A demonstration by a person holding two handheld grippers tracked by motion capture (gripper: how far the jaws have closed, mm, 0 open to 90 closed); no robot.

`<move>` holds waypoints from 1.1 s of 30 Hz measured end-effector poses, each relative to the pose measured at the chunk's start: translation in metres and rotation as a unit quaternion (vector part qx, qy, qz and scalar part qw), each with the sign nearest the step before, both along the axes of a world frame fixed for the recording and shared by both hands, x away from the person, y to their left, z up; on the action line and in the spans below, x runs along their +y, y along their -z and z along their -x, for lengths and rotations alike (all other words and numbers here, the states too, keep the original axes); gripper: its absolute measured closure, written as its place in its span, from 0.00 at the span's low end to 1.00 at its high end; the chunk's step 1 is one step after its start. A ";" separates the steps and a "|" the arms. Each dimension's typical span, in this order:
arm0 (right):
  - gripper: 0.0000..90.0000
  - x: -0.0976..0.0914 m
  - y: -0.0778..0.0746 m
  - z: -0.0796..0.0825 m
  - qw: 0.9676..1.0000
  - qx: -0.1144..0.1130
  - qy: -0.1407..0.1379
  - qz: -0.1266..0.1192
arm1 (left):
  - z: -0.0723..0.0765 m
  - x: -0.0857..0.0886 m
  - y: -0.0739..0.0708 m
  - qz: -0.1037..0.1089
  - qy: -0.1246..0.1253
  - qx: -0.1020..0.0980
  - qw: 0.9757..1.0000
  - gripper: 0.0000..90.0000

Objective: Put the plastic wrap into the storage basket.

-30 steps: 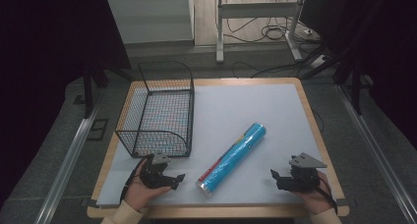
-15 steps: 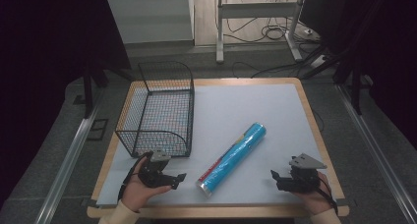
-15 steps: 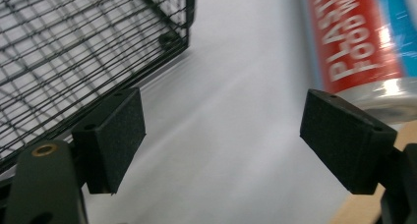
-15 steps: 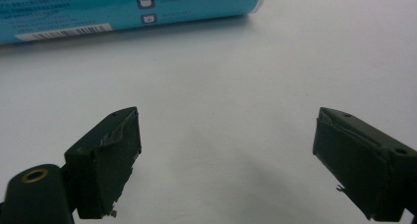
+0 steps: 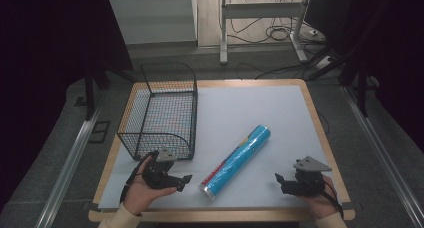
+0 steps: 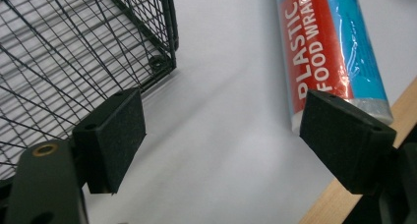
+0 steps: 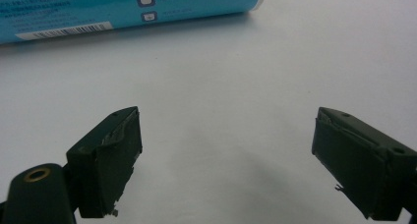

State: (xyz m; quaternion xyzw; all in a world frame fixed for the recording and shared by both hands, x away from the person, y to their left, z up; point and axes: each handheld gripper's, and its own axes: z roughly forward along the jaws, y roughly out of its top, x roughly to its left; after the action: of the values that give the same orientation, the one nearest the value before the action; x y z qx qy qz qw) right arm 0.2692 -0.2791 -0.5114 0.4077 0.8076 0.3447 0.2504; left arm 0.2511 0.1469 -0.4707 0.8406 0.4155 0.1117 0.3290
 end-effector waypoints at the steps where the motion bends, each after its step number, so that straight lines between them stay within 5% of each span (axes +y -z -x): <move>1: 0.13 0.000 0.000 0.000 1.000 0.000 0.000 0.000 | 0.000 0.000 0.000 0.000 0.000 0.000 1.000 0.19; 33: 0.15 -0.002 -0.003 0.001 1.000 -0.021 0.007 -0.004 | -0.016 -0.053 -0.020 -0.011 0.042 -0.019 0.999 0.19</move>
State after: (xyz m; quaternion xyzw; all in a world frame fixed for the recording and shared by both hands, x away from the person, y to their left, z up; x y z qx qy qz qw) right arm 0.2679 -0.2810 -0.5080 0.4073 0.7978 0.3547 0.2678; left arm 0.2673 0.0939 -0.4507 0.8587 0.3720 0.1188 0.3319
